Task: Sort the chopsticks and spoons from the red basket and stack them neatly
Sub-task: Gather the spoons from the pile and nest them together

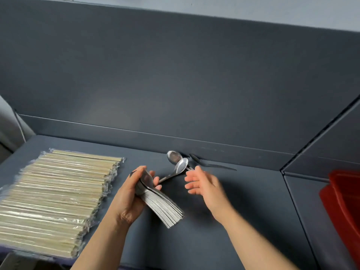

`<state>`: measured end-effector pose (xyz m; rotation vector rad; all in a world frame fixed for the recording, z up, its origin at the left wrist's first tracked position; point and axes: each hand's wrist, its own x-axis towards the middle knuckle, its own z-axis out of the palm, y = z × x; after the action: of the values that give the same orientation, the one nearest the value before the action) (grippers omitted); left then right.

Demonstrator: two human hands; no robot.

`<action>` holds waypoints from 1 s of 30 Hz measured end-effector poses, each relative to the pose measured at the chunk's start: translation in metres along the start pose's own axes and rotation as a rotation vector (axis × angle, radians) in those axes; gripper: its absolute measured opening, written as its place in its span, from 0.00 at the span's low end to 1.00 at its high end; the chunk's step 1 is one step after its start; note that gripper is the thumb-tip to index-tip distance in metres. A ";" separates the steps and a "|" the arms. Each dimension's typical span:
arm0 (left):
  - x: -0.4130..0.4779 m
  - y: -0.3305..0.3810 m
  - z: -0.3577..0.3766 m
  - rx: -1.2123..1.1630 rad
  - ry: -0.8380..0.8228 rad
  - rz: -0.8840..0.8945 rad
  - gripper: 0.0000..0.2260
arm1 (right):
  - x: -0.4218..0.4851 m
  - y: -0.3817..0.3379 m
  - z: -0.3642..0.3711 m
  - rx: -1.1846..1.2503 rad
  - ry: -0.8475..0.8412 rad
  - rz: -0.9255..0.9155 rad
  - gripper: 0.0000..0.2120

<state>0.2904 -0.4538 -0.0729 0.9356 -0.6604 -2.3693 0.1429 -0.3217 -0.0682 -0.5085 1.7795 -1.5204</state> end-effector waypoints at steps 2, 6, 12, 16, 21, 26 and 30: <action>0.000 0.010 -0.007 0.027 0.023 0.007 0.07 | 0.022 0.000 0.001 -0.087 0.111 0.070 0.13; 0.000 0.021 -0.014 0.109 0.001 0.014 0.09 | 0.056 0.004 0.019 -0.290 0.120 0.148 0.14; -0.004 0.029 -0.021 0.222 -0.023 -0.017 0.13 | 0.073 -0.011 0.019 -0.487 -0.100 0.140 0.12; -0.003 0.026 -0.021 0.270 -0.078 -0.070 0.17 | 0.055 -0.037 0.008 -0.445 -0.461 0.045 0.09; 0.000 0.006 -0.006 0.304 -0.212 -0.146 0.20 | 0.037 -0.031 0.022 -0.419 -0.539 0.038 0.06; 0.001 -0.003 0.000 0.364 -0.286 -0.174 0.21 | 0.026 -0.018 0.024 -0.439 -0.416 0.009 0.14; 0.006 -0.009 0.000 0.339 -0.247 -0.188 0.15 | 0.029 -0.017 0.012 -0.309 -0.256 -0.010 0.09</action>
<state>0.2844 -0.4508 -0.0811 0.8791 -1.1434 -2.6158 0.1303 -0.3544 -0.0600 -0.8260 1.8150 -1.1311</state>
